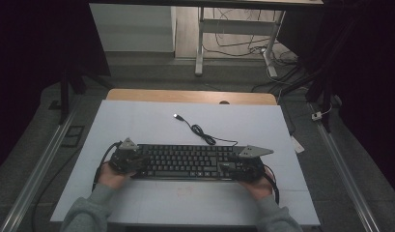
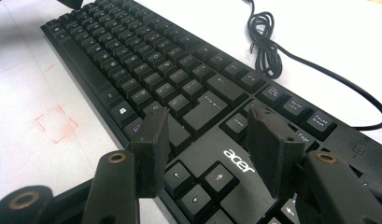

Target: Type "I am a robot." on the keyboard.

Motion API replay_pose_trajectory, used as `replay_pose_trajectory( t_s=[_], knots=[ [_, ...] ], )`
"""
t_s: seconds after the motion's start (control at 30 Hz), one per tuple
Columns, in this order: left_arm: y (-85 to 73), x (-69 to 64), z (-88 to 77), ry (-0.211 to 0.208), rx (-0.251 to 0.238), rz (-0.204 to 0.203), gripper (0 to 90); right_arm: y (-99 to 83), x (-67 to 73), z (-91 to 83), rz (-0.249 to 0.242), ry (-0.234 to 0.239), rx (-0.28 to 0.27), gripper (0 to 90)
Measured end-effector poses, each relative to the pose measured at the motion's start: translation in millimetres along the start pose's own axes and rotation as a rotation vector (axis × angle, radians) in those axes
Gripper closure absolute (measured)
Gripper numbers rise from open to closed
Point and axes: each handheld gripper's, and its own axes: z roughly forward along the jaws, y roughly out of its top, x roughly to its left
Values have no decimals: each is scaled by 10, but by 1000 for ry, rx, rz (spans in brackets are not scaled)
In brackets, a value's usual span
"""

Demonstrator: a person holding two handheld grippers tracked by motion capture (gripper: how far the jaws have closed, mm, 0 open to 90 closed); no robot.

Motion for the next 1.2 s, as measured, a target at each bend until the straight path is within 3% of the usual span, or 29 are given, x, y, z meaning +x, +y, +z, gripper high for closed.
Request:
replay_pose_trajectory(
  t_s=[0.97,1.2],
  knots=[
    [-26,-15,131,49,47,22,890,-8,2,19,1,0,10,495],
    [-14,-33,85,54,18,29,891,-6,2,15,0,-3,11,495]
  ],
)
